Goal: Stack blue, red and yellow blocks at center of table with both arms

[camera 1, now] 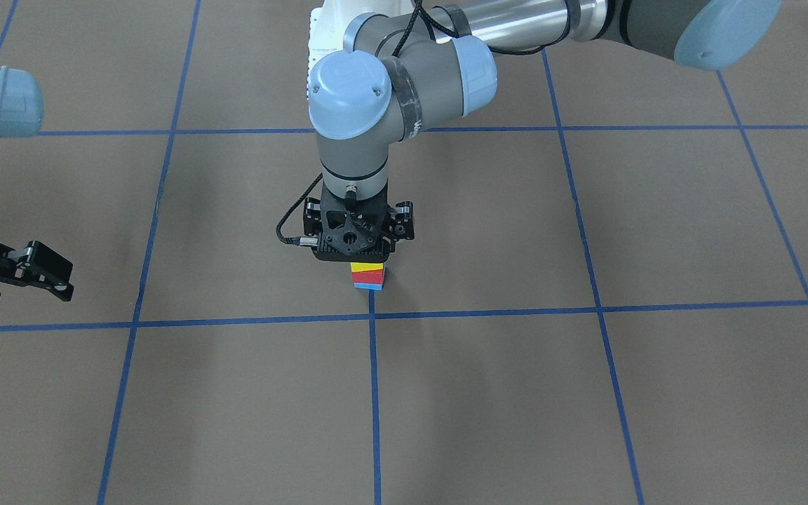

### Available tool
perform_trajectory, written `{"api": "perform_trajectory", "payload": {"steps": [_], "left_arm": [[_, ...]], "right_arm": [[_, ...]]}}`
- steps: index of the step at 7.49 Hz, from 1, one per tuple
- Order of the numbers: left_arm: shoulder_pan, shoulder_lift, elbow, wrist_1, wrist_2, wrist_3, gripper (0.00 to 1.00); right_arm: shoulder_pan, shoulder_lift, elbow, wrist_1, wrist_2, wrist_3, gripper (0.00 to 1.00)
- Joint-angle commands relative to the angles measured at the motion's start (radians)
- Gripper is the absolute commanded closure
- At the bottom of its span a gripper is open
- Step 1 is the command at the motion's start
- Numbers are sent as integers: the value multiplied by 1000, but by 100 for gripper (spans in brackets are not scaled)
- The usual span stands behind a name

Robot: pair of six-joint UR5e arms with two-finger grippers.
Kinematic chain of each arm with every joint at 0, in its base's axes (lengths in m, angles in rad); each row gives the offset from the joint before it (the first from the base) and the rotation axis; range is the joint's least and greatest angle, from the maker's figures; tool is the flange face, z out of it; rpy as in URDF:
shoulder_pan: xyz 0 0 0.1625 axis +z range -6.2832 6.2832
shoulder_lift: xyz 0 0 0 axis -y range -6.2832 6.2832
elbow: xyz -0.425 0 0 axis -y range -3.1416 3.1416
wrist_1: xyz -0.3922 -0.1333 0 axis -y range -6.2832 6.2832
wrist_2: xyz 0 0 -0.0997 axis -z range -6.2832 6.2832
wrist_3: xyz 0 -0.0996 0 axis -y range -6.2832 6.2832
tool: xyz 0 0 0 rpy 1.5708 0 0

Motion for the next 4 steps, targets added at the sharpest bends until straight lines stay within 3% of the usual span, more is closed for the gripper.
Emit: {"api": "perform_trajectory", "payload": {"steps": [1,2,3,4], "left_arm": [[-79,48,-213,149,-39,16,1],[-100,205,-394,180,-36,112,1],[-171,429,-579,172,-44,225,1],[-236,593,-665,132,-48,259,1]], "right_arm": [[55,-16,0,-36,7,-116,1],[89,-42,0,-47,7,-188,1],[148,-98,0,-46,39,-286,1],[237,-197,0,-34,103,-386,1]]}}
